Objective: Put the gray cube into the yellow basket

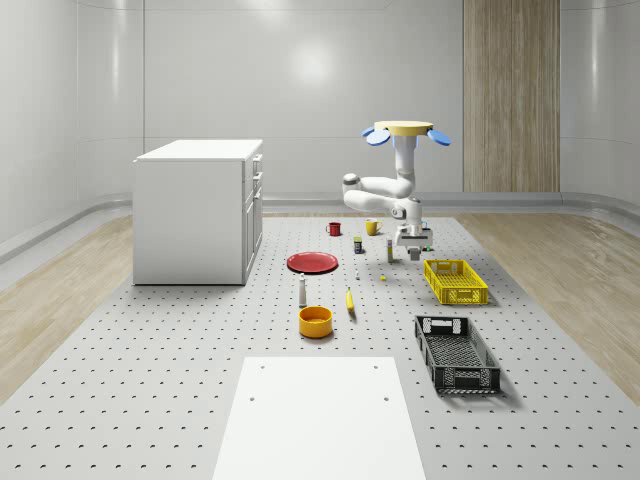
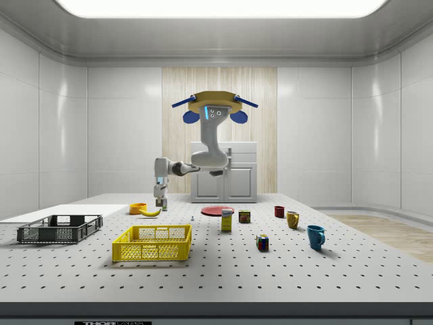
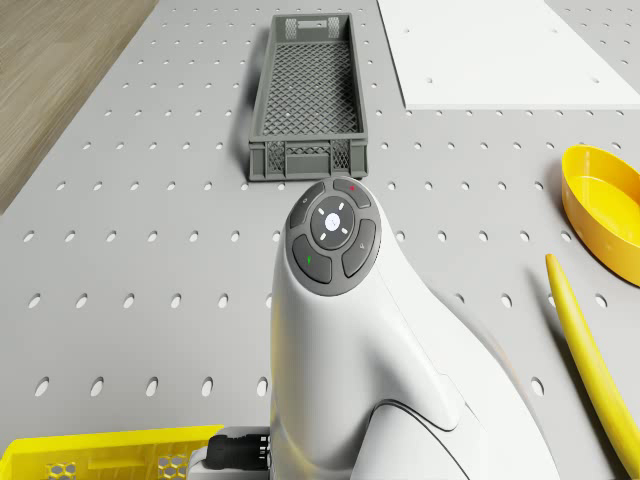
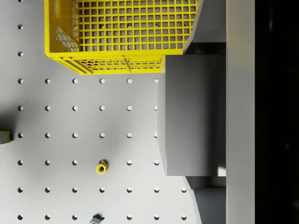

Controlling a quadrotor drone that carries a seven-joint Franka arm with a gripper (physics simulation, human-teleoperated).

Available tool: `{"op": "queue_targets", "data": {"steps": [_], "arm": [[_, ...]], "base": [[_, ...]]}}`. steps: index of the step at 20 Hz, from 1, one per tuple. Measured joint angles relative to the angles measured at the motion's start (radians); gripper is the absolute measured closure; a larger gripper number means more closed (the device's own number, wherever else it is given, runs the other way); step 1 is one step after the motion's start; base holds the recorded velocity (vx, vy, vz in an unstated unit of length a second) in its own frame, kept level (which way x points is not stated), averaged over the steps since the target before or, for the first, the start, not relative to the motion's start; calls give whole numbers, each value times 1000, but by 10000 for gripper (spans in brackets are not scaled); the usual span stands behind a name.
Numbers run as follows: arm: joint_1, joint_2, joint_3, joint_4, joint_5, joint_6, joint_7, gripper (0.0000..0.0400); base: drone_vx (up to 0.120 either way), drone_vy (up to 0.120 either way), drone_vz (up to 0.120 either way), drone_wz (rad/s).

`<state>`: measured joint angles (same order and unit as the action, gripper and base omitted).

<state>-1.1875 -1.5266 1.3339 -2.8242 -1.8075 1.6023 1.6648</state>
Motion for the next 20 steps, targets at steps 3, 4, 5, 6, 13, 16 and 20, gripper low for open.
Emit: {"op": "queue_targets", "data": {"steps": [3,4,5,6,13,16,20], "arm": [[-1,-3,0,0,1,2,1,150],[-1,-3,1,0,2,3,1,150],[-1,-4,1,0,2,4,1,150],[-1,-5,1,0,2,5,1,150],[-3,-10,1,0,5,10,2,150],[-3,-13,2,0,5,12,2,150],[-4,-15,2,1,6,14,3,150]], "base": [[0,120,0,0],[0,120,-40,0],[0,120,-120,0],[0,120,-120,0],[0,120,-6,0],[0,120,0,0],[0,120,0,0]]}}
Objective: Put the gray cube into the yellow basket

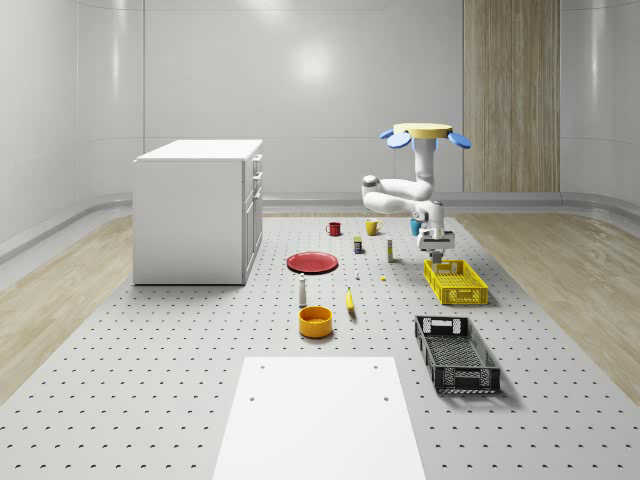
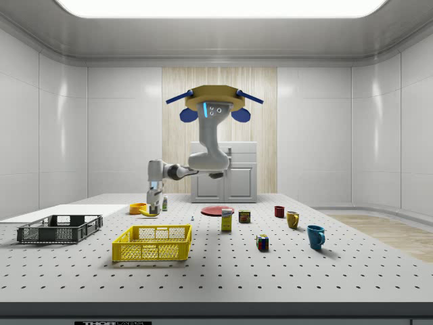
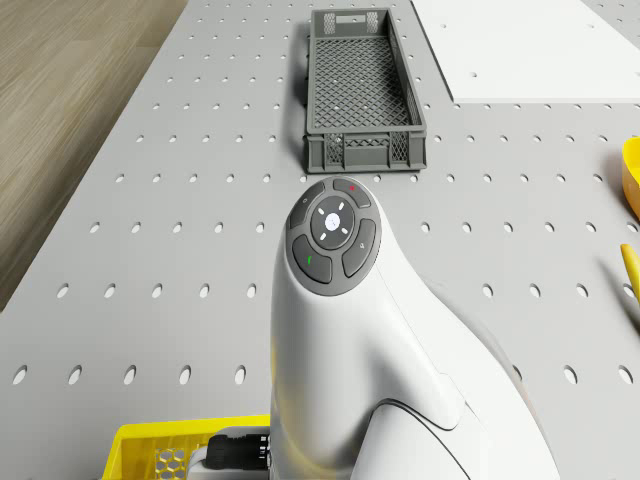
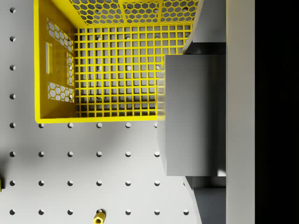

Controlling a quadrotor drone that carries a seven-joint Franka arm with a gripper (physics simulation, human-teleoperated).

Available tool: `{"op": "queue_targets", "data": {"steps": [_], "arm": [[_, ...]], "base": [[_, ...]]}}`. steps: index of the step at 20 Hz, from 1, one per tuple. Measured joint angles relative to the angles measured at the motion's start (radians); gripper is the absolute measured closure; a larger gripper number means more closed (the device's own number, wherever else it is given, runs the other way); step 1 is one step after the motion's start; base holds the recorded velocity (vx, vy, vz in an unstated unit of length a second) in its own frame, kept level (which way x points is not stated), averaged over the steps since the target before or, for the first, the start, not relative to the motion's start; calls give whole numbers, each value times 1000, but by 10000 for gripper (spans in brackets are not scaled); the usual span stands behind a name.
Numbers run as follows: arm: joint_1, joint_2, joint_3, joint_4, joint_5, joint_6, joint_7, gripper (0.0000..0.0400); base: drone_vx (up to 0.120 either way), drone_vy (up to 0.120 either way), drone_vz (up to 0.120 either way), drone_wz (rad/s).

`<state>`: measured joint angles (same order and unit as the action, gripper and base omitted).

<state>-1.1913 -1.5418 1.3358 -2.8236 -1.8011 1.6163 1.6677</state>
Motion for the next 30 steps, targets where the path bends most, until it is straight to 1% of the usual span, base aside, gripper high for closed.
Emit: {"op": "queue_targets", "data": {"steps": [3,6,7,15,17,22,30], "arm": [[0,-2,0,0,1,2,0,150],[-1,-4,0,0,1,3,1,150],[-1,-4,0,0,2,4,1,150],[-2,-8,1,0,3,8,2,150],[-2,-9,1,0,4,9,2,150],[-8,-12,-33,8,-28,24,2,150],[-31,-9,-148,44,-134,68,4,150]], "base": [[0,120,0,0],[0,120,-107,0],[0,120,0,0],[0,120,-120,0],[0,100,-40,0],[0,0,0,0],[0,0,0,0]]}}
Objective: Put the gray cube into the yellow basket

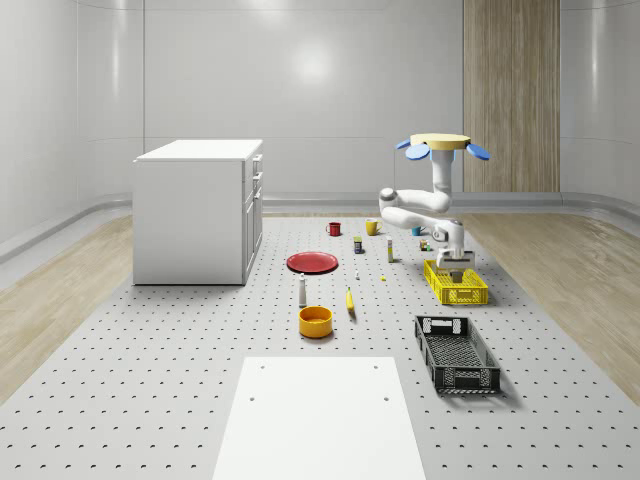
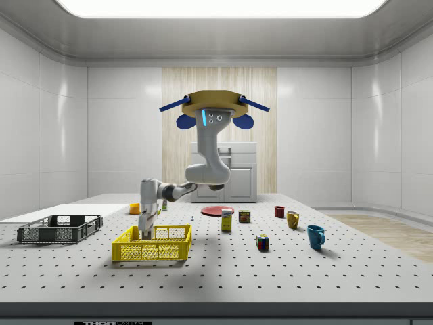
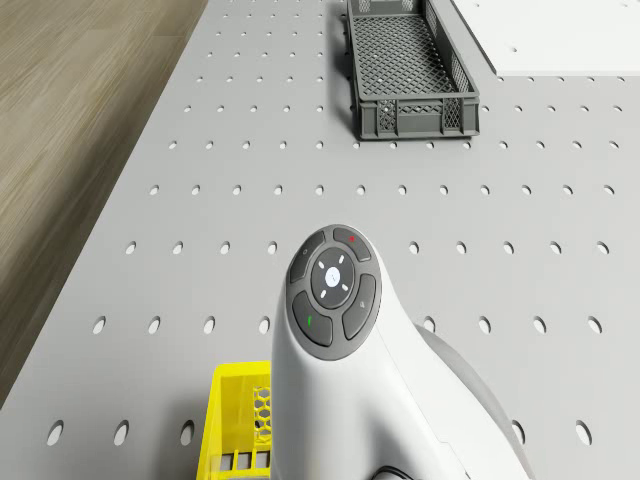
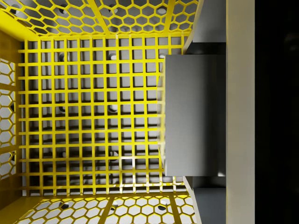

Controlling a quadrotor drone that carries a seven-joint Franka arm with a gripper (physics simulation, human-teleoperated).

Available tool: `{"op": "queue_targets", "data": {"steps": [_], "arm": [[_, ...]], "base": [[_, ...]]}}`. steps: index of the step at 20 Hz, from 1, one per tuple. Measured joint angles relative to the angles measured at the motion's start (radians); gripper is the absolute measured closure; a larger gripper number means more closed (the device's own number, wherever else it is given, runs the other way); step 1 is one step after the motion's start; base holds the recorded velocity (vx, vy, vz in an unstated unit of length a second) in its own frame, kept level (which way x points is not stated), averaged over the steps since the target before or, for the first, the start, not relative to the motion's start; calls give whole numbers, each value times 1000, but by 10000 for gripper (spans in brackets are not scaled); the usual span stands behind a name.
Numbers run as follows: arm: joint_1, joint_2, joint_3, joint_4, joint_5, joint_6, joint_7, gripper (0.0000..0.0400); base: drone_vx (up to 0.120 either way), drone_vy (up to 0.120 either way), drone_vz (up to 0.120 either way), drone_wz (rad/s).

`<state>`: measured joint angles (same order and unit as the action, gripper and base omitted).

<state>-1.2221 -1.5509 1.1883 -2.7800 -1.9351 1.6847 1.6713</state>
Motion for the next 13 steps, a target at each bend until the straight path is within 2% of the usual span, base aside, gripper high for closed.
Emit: {"op": "queue_targets", "data": {"steps": [2,4,7,13], "arm": [[-5,3,-22,9,-21,8,0,150],[-9,6,-38,15,-37,13,0,91],[-8,9,-41,16,-40,11,-1,43],[2,13,-12,3,-15,-7,-3,10]], "base": [[0,0,0,0],[0,0,0,0],[0,0,0,0],[0,0,0,0]]}}
